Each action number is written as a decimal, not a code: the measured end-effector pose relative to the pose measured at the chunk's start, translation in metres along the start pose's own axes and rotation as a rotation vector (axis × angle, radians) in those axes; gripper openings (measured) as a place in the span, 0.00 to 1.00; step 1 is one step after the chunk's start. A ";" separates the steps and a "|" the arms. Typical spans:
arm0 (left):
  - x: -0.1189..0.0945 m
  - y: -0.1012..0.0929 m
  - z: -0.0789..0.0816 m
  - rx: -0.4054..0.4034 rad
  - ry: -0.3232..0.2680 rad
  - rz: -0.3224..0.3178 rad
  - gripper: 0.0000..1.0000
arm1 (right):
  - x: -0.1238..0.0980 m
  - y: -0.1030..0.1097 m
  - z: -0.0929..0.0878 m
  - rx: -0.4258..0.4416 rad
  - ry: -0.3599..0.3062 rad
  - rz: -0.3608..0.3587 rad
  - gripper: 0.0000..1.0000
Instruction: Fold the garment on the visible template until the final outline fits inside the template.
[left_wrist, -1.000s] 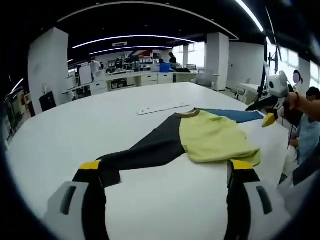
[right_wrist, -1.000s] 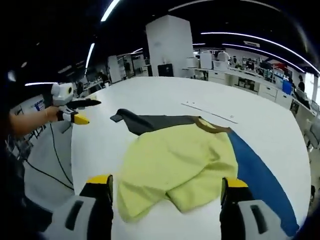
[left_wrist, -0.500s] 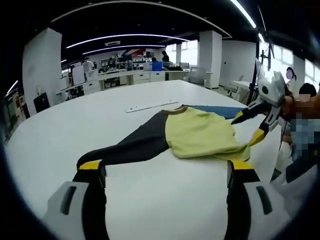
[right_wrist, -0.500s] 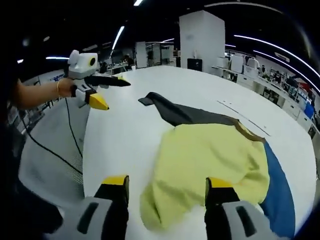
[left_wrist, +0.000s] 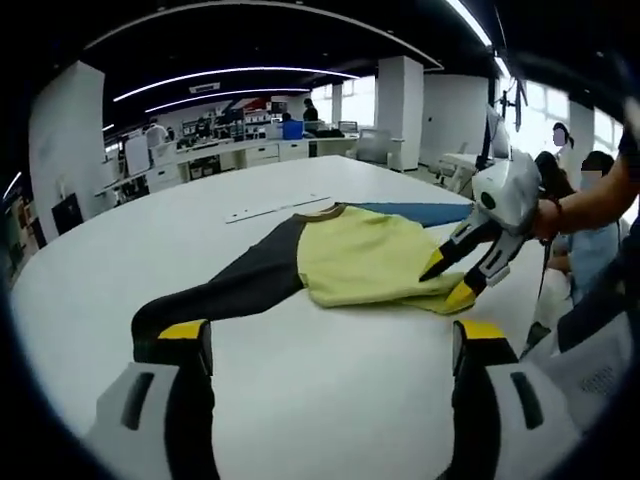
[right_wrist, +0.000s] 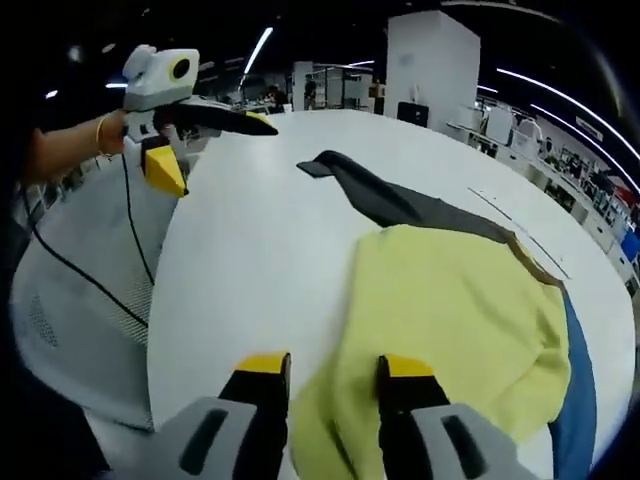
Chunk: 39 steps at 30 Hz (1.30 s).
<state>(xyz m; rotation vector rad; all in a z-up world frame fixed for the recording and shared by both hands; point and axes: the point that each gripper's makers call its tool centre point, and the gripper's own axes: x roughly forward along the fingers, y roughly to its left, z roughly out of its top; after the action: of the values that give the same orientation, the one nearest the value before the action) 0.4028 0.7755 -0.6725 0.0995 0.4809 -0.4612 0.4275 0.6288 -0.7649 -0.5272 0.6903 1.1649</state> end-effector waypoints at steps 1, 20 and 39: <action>0.000 -0.001 -0.001 0.001 0.002 -0.004 0.97 | 0.003 0.000 -0.003 0.020 0.014 0.003 0.29; 0.008 -0.015 -0.009 0.012 0.019 -0.033 0.93 | 0.005 -0.016 -0.007 -0.019 0.076 -0.048 0.04; 0.018 -0.020 -0.006 0.051 0.023 -0.062 0.81 | -0.042 -0.065 0.048 0.083 -0.051 -0.052 0.01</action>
<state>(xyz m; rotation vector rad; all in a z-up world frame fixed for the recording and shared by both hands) 0.4056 0.7518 -0.6855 0.1400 0.4962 -0.5334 0.4895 0.6147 -0.6992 -0.4418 0.6746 1.0924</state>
